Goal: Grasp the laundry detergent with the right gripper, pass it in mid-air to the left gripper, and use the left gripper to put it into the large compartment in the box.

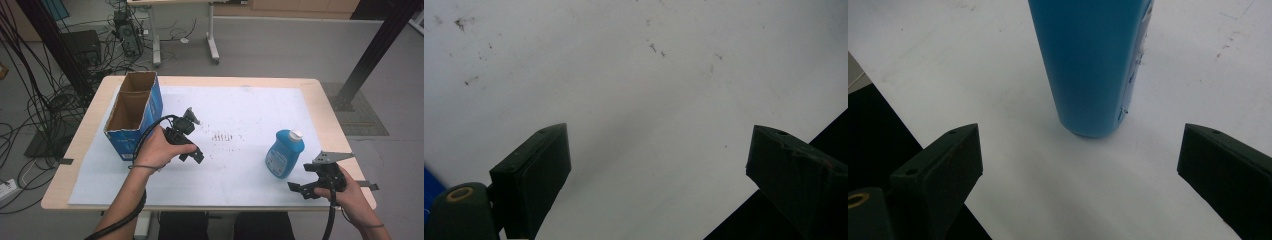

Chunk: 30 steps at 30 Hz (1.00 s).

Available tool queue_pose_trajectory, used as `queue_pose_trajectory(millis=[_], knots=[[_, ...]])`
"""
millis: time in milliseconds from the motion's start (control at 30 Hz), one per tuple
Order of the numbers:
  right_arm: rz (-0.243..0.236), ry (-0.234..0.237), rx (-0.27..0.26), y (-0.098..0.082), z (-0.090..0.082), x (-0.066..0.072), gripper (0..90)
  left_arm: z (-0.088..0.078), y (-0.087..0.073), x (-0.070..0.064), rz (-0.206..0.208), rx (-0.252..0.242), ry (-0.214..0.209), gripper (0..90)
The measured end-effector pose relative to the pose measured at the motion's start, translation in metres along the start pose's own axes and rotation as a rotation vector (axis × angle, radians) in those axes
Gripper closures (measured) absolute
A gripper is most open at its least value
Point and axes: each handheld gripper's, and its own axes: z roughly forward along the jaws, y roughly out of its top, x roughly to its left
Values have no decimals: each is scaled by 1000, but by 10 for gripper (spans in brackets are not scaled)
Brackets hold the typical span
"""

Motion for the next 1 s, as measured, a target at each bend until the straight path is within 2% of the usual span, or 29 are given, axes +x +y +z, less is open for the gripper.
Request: queue_pose_trajectory(millis=[100,867,1000], knots=[[4,-3,-37,-1,-1,1,43,-1,-1,-1,2,-2,-3,110],[10,-25,-133,-13,7,2,48,-2,-1,-3,6,-8,-3,110],[-6,-26,-163,-14,10,1,48,-3,-1,-3,6,-6,-3,110]])
